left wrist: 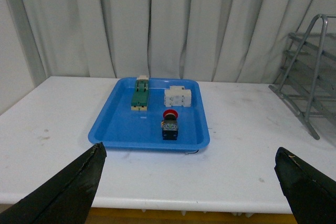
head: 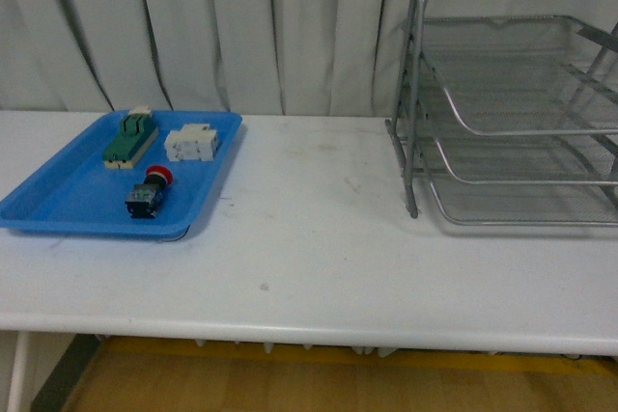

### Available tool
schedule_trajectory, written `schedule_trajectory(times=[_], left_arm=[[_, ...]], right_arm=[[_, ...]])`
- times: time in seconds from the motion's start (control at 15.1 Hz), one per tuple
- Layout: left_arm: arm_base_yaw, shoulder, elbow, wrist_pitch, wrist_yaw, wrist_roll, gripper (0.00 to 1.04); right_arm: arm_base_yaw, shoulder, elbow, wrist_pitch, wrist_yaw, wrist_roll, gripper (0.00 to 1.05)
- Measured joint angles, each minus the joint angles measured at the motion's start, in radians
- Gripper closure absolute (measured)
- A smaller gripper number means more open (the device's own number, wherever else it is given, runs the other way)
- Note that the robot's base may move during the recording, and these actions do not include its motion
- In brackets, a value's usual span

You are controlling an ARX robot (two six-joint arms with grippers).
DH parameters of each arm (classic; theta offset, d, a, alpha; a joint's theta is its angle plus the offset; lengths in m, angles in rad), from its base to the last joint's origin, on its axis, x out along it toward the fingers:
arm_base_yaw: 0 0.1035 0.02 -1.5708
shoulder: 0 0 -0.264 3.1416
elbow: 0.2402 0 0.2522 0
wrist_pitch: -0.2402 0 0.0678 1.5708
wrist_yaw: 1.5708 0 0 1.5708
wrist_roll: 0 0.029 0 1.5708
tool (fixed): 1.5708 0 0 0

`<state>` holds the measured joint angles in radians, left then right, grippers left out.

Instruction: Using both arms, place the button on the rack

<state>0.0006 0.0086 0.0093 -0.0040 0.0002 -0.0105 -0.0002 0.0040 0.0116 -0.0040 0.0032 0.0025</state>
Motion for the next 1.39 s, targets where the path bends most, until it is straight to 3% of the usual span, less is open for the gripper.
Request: schedule_trajectory(times=[0.26, 0.33, 0.46, 0.6, 0.73, 0.86, 1.06, 1.26, 1.39], left_arm=[[0.000, 0.000, 0.000, 0.000, 0.000, 0.000, 0.07], [0.000, 0.000, 0.000, 0.000, 0.000, 0.000, 0.07], [0.000, 0.000, 0.000, 0.000, 0.000, 0.000, 0.07], [0.000, 0.000, 0.000, 0.000, 0.000, 0.000, 0.07], [0.000, 0.000, 0.000, 0.000, 0.000, 0.000, 0.07], [0.000, 0.000, 0.000, 0.000, 0.000, 0.000, 0.07], [0.000, 0.000, 0.000, 0.000, 0.000, 0.000, 0.07], [0.000, 0.000, 0.000, 0.000, 0.000, 0.000, 0.07], [0.000, 0.000, 0.000, 0.000, 0.000, 0.000, 0.07]], right_arm=[[0.000, 0.000, 0.000, 0.000, 0.000, 0.000, 0.06], [-0.034, 0.054, 0.031, -0.083, -0.073, 0.055, 0.06], [-0.134, 0.390, 0.123, 0.124, -0.148, 0.214, 0.06], [-0.146, 0.819, 0.299, 0.452, -0.132, 0.254, 0.06], [-0.153, 1.161, 0.480, 0.563, -0.055, 0.306, 0.06], [-0.167, 1.340, 0.581, 0.583, -0.061, 0.405, 0.06], [-0.198, 1.543, 0.652, 0.678, -0.140, 0.693, 0.06], [-0.203, 1.674, 0.629, 0.908, -0.180, 1.023, 0.06], [-0.182, 1.790, 0.588, 1.162, -0.214, 1.317, 0.06]])
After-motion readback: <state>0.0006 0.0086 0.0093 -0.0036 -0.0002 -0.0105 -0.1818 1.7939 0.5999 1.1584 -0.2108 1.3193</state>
